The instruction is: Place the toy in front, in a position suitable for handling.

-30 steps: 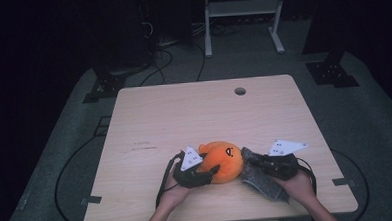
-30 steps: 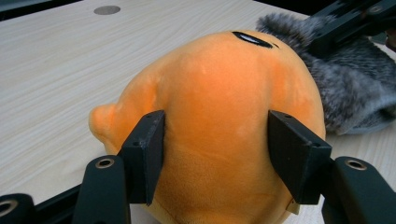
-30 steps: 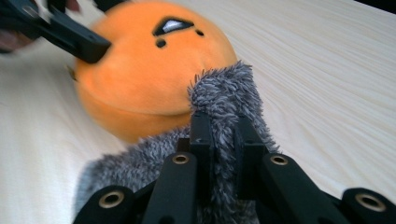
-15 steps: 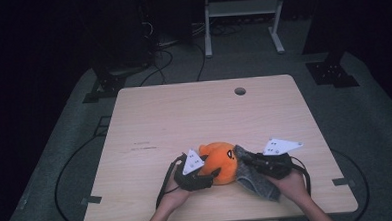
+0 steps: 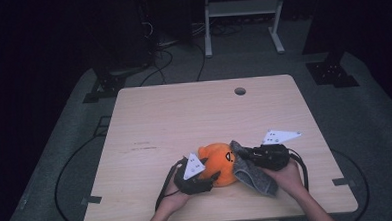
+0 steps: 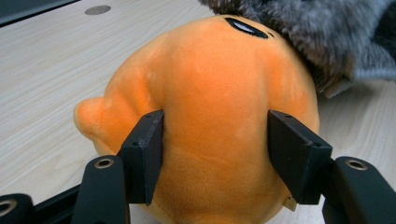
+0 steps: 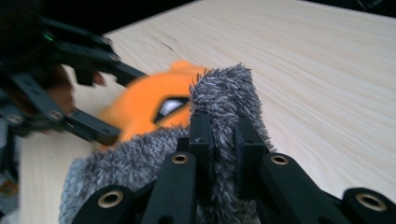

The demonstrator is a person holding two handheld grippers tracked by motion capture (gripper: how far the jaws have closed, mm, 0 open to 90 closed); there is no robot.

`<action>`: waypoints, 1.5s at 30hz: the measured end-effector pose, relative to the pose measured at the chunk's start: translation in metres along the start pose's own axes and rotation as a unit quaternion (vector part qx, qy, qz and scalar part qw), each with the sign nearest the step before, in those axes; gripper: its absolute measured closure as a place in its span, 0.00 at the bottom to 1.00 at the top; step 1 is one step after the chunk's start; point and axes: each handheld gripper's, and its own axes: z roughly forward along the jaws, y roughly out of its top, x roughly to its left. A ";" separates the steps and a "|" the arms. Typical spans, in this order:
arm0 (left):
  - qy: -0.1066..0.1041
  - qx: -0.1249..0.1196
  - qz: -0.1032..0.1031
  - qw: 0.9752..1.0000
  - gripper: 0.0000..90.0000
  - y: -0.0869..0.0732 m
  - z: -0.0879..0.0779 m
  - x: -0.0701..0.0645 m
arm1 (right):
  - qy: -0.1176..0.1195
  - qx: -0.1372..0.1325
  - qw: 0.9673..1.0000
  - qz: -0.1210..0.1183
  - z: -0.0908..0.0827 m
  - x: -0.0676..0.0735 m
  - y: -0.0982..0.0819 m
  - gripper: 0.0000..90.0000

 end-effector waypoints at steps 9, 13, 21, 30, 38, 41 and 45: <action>0.006 0.000 0.002 1.000 0.43 -0.002 0.000 -0.005 | 0.001 -0.002 1.000 -0.001 -0.009 0.001 0.003 0.89; -0.024 -0.004 -0.002 1.000 0.36 0.002 -0.008 0.000 | 0.012 0.007 1.000 -0.011 0.001 0.005 0.008 0.89; -0.030 -0.012 -0.004 0.999 0.34 0.005 -0.003 0.007 | 0.016 0.015 1.000 -0.016 -0.003 0.004 -0.004 0.89; -0.022 -0.012 -0.003 1.000 0.35 0.000 -0.002 0.002 | 0.027 0.012 1.000 0.003 -0.016 0.002 -0.006 0.89; -0.014 -0.006 0.020 1.000 0.35 -0.001 -0.001 -0.003 | 0.035 0.011 0.998 -0.042 0.011 0.018 0.023 0.89; -0.018 -0.008 0.019 1.000 0.35 -0.002 0.000 -0.002 | 0.015 0.018 1.000 -0.012 0.009 -0.001 0.012 0.89; -0.020 -0.008 0.013 1.000 0.35 -0.002 0.001 0.000 | 0.001 0.031 0.999 0.019 -0.002 -0.013 -0.004 0.89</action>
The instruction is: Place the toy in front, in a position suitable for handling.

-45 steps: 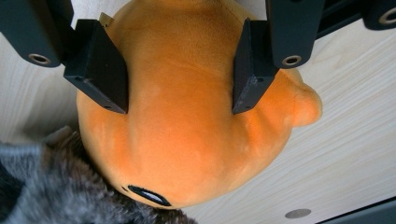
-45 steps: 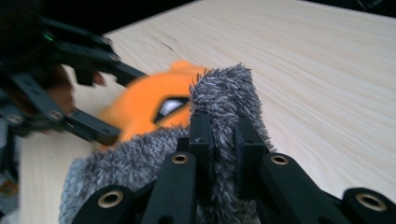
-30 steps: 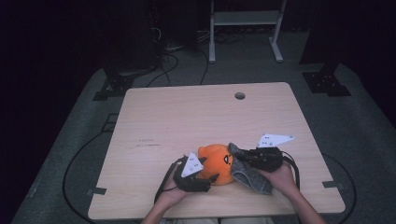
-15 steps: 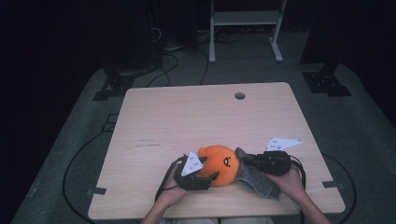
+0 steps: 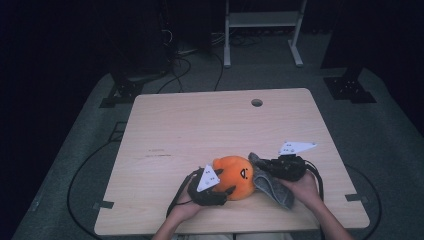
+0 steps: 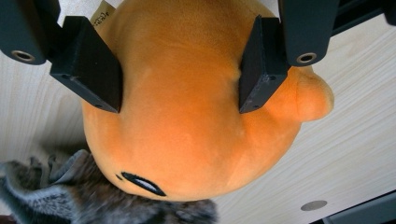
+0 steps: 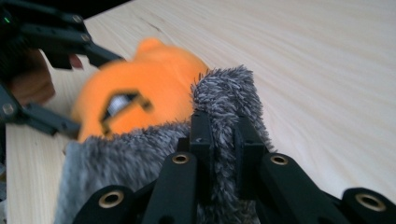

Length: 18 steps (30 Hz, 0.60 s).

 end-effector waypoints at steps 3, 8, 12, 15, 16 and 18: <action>0.001 0.002 -0.004 1.000 0.35 0.001 0.001 0.002 | 0.010 -0.010 1.000 -0.013 -0.011 0.008 -0.004 0.89; 0.002 0.002 -0.016 1.000 0.35 0.005 0.005 0.006 | 0.044 -0.027 0.996 -0.068 -0.015 0.038 0.003 0.89; -0.012 -0.008 -0.011 1.000 0.28 0.013 -0.004 0.014 | 0.025 -0.024 0.997 -0.069 0.000 0.032 0.006 0.89; -0.021 -0.016 -0.024 0.999 0.33 0.011 -0.012 0.022 | 0.008 -0.029 0.997 -0.066 0.000 0.026 0.004 0.89; -0.028 -0.018 -0.030 0.999 0.38 0.009 -0.012 0.024 | 0.005 -0.030 0.998 -0.062 0.000 0.022 0.002 0.89; -0.025 -0.018 -0.036 0.999 0.47 0.007 -0.010 0.025 | -0.002 -0.025 0.998 -0.051 -0.001 0.014 -0.001 0.89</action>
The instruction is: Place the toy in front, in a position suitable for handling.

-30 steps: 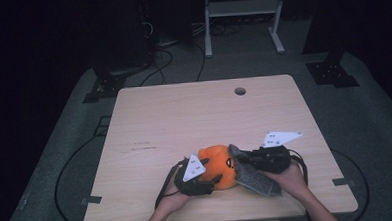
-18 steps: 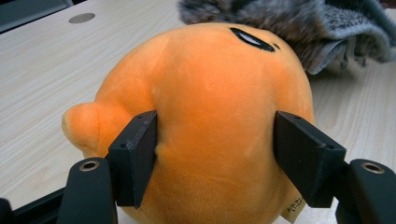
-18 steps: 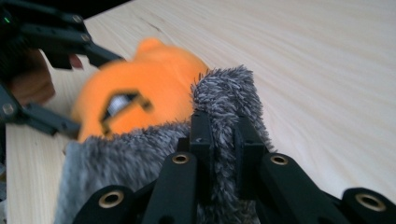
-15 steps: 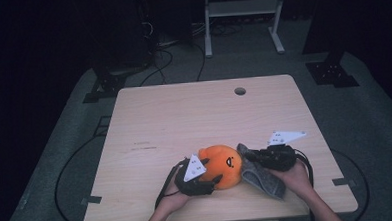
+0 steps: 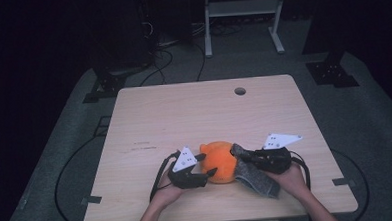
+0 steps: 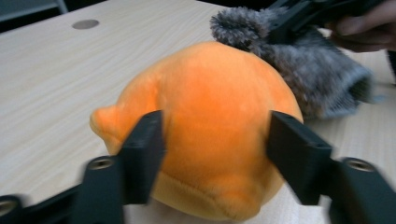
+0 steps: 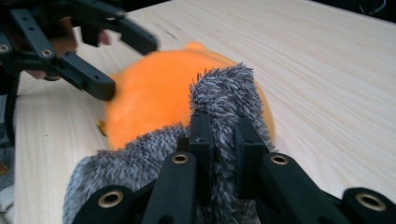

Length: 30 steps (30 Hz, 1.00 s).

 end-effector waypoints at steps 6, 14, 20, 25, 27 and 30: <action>0.016 -0.002 -0.026 1.000 0.53 0.004 0.006 -0.004 | -0.033 -0.004 0.999 0.010 -0.011 -0.003 -0.007 0.89; 0.010 0.006 -0.019 1.000 0.44 0.008 0.012 -0.010 | -0.004 -0.007 0.997 -0.080 0.004 0.039 0.008 0.89; -0.006 -0.001 -0.027 1.000 0.50 0.002 0.008 -0.004 | -0.048 -0.005 0.998 -0.049 -0.004 0.016 -0.001 0.89; 0.009 -0.002 -0.024 1.000 0.53 0.004 0.011 -0.007 | -0.046 -0.012 0.998 -0.029 -0.016 0.014 -0.008 0.89; 0.011 -0.002 -0.025 1.000 0.53 0.006 0.013 -0.009 | -0.017 -0.022 0.999 -0.041 -0.015 0.026 -0.003 0.89; 0.008 0.002 -0.022 1.000 0.52 0.006 0.016 -0.010 | 0.000 -0.016 0.997 -0.073 -0.003 0.044 0.004 0.89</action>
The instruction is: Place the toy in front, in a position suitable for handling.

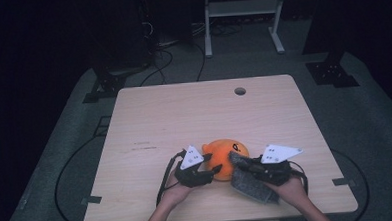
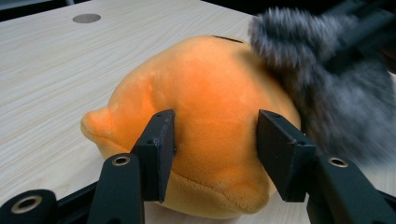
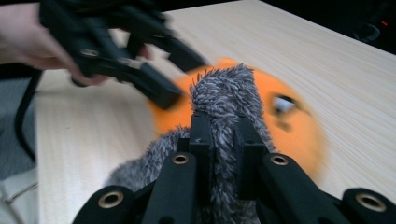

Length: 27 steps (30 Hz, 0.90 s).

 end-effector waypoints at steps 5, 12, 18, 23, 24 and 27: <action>-0.027 -0.008 -0.003 1.000 0.41 -0.002 -0.009 0.006 | -0.011 0.008 1.000 0.003 0.005 -0.005 -0.003 0.89; -0.006 -0.007 -0.011 1.000 0.44 -0.004 -0.001 0.007 | -0.058 0.015 0.997 0.039 -0.010 -0.026 -0.018 0.89; -0.007 -0.010 -0.007 1.000 0.55 0.000 0.001 0.001 | -0.017 -0.002 1.000 -0.003 -0.007 0.003 -0.005 0.89; -0.019 -0.006 0.004 1.000 0.52 -0.003 0.000 0.001 | -0.034 0.009 0.999 0.000 0.002 -0.003 -0.006 0.89; -0.018 -0.007 0.005 1.000 0.46 -0.003 0.001 0.001 | -0.044 0.010 0.999 0.006 0.000 -0.006 -0.007 0.89; -0.002 0.001 0.012 1.000 0.38 -0.003 0.005 -0.002 | -0.054 0.011 0.998 0.017 -0.007 -0.011 -0.012 0.89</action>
